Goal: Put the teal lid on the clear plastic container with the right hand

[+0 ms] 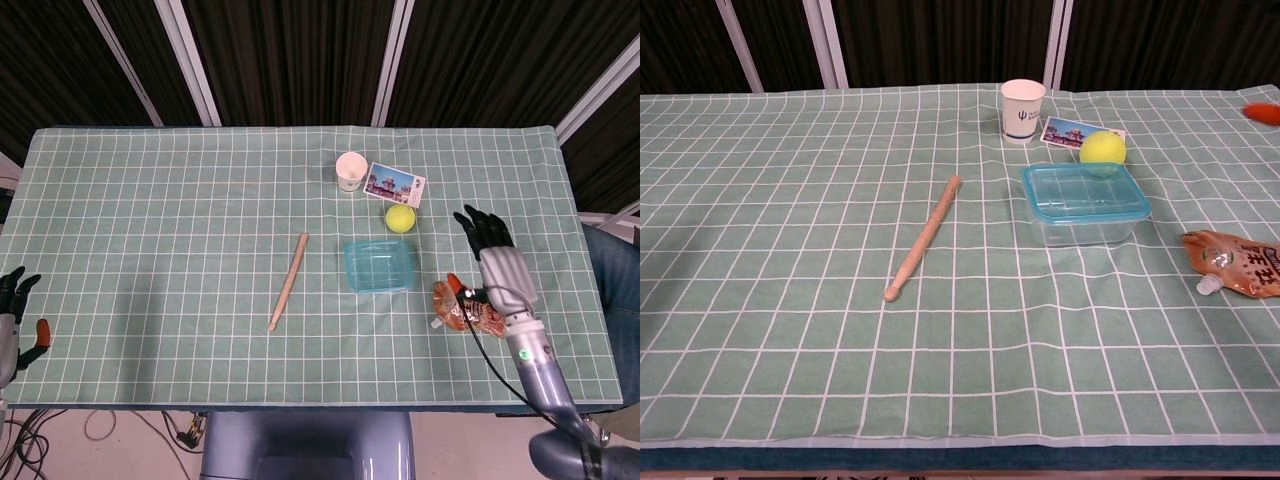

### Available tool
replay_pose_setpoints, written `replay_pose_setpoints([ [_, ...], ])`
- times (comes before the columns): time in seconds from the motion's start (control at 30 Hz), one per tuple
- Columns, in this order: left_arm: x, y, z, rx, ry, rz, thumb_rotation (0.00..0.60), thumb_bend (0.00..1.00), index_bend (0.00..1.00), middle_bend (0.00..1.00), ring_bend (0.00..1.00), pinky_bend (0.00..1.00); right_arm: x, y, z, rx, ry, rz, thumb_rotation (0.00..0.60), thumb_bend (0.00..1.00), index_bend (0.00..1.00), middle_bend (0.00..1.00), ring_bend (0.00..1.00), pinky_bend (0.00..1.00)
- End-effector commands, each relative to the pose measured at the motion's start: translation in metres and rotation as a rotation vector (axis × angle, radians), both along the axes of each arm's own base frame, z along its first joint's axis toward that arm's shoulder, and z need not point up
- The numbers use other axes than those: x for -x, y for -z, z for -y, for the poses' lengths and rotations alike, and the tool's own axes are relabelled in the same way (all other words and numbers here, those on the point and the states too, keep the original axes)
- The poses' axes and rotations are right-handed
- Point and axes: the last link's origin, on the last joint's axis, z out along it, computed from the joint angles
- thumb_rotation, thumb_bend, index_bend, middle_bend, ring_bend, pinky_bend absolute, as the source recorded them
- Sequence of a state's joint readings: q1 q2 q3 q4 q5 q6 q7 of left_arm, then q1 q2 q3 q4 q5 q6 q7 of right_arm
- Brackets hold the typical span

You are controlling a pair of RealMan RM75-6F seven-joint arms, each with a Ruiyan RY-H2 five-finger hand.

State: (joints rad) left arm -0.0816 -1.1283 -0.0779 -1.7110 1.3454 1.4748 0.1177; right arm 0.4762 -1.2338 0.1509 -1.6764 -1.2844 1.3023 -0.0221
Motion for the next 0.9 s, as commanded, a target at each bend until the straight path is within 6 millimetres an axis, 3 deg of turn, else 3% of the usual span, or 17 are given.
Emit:
replay_pose_setpoints([
  [0.03,-0.002,0.001,0.001,0.000,0.035,-0.016,0.600,0.57,0.12,0.00,0.00,0.00,0.036,-0.006,-0.059,-0.037,0.025,-0.029,0.600,0.35,0.06,0.00,0.00,0.00],
  [0.2,-0.004,0.001,0.005,0.008,0.069,-0.033,0.600,0.57,0.12,0.00,0.00,0.00,0.065,-0.006,-0.099,0.033,0.028,-0.075,0.600,0.35,0.06,0.00,0.00,0.00],
  [0.33,-0.005,0.000,0.006,0.005,0.077,-0.034,0.600,0.57,0.12,0.00,0.00,0.00,0.078,-0.008,-0.112,0.074,0.025,-0.111,0.600,0.35,0.06,0.00,0.00,0.00],
  [0.9,-0.008,0.004,0.012,0.044,0.089,-0.053,0.600,0.57,0.12,0.00,0.00,0.00,0.089,-0.016,-0.116,0.140,0.041,-0.198,0.600,0.35,0.06,0.00,0.00,0.00],
])
